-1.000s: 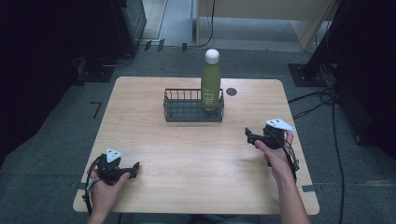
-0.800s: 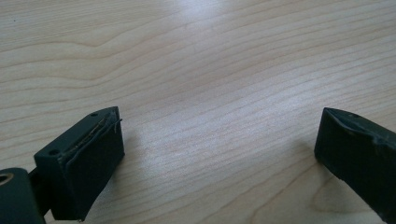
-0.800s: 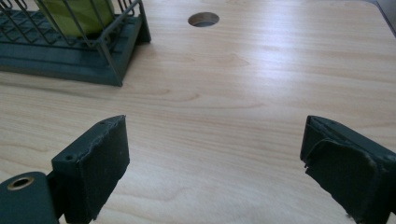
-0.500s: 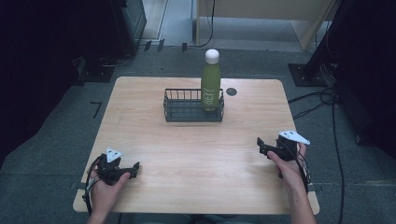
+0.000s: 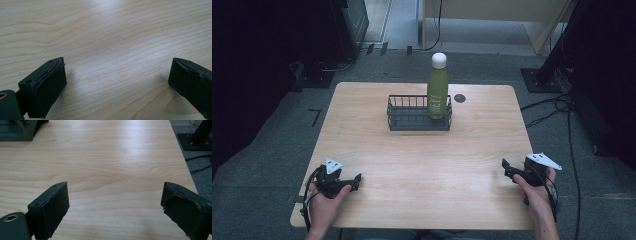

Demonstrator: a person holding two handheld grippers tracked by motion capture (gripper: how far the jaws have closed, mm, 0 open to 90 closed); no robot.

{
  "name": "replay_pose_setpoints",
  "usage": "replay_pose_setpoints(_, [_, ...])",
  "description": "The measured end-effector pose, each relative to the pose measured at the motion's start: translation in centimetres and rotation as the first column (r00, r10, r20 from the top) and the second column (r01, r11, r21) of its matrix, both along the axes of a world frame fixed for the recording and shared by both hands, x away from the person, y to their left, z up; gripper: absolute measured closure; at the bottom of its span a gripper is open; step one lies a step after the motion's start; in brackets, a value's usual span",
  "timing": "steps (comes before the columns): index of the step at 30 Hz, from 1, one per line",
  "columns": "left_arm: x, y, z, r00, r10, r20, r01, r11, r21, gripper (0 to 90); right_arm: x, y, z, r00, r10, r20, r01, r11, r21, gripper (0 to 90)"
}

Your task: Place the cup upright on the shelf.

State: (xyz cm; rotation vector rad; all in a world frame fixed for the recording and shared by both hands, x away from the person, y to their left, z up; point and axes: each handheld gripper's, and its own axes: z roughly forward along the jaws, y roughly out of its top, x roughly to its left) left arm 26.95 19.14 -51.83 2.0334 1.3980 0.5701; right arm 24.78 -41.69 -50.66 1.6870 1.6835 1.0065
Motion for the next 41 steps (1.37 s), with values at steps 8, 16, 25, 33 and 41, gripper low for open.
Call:
replay_pose_setpoints(8, [0.0, 0.0, 0.0, 1.0000, 0.000, 0.001, 0.000, 1.0000, -0.001, 1.5, -1.9, -1.0, -0.8, 0.9996, -0.008, -0.027, 0.008, 1.000, -0.025, 8.0])
replay_pose_setpoints(16, [0.0, 0.0, 0.0, 1.0000, 0.001, 0.000, -0.001, 1.0000, -0.001, 1.5, -3.7, -1.1, -1.7, 0.9957, -0.014, -0.091, 0.008, 0.998, -0.069, 7.9])
replay_pose_setpoints(25, [0.0, 0.0, 0.0, 1.0000, 0.003, 0.001, -0.003, 1.0000, 0.000, 1.5, -4.8, -0.7, -1.9, 0.9898, -0.018, -0.141, 0.003, 0.994, -0.108, 7.0])
replay_pose_setpoints(33, [0.0, 0.1, 0.0, 0.9997, 0.024, 0.000, -0.024, 0.9997, 0.001, 1.5, -4.8, -0.6, -2.0, 0.9886, 0.020, -0.150, -0.036, 0.994, -0.108, 3.6])
replay_pose_setpoints(41, [0.1, -0.1, 0.0, 0.9996, 0.027, 0.001, -0.027, 0.9996, 0.001, 1.4, -4.8, -0.5, -2.0, 0.9884, 0.017, -0.151, -0.034, 0.994, -0.107, 3.5])
